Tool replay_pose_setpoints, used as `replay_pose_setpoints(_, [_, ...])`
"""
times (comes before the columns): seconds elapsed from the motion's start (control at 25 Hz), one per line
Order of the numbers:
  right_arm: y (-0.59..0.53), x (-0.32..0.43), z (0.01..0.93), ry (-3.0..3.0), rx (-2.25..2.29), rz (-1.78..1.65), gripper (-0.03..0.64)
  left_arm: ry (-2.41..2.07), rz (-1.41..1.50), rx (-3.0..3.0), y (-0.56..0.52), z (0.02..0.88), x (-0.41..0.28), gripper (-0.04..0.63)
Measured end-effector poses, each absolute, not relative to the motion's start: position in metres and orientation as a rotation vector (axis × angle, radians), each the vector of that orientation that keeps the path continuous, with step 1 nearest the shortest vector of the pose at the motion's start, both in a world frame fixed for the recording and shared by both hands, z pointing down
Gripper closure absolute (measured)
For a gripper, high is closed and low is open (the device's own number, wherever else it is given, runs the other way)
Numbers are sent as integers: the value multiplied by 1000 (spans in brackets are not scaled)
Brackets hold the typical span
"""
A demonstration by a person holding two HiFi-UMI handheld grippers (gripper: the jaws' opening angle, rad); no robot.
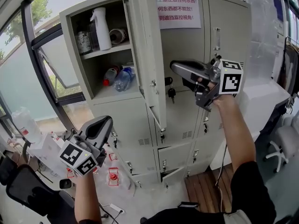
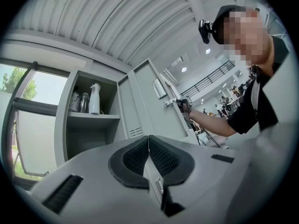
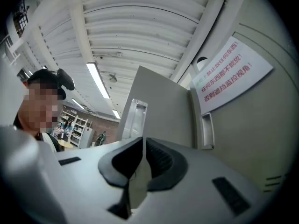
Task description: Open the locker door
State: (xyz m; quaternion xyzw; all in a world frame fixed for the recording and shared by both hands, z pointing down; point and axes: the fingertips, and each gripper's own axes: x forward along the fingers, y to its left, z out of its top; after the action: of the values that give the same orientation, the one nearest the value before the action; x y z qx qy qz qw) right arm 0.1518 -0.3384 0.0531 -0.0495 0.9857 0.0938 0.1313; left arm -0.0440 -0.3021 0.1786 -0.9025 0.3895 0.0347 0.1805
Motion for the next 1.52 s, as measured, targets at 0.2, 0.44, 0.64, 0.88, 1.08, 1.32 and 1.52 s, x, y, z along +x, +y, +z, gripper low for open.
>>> replay_pose_setpoints(0.2, [-345,163,90,2863,-358,357,588,1111,140,-2576,-299,191,-45,580])
replay_pose_setpoints(0.44, [-342,173,144,2869,-528,423,590,1147,157,-2594,-293,222,-39,580])
replay_pose_setpoints(0.64, [-333,175,200,2884,-632,445,592,1175,171,-2624,-286,257,-31,580])
replay_pose_setpoints(0.88, [-313,162,258,2899,-669,390,595,1247,187,-2649,-275,303,-27,580])
replay_pose_setpoints(1.08, [-289,142,312,2912,-637,250,597,1353,195,-2654,-259,346,-28,580])
replay_pose_setpoints(1.32, [-267,110,378,2938,-561,29,598,1408,219,-2709,-237,391,-19,580])
replay_pose_setpoints(1.52, [-239,86,423,2939,-485,-84,600,1432,226,-2780,-218,429,-12,580])
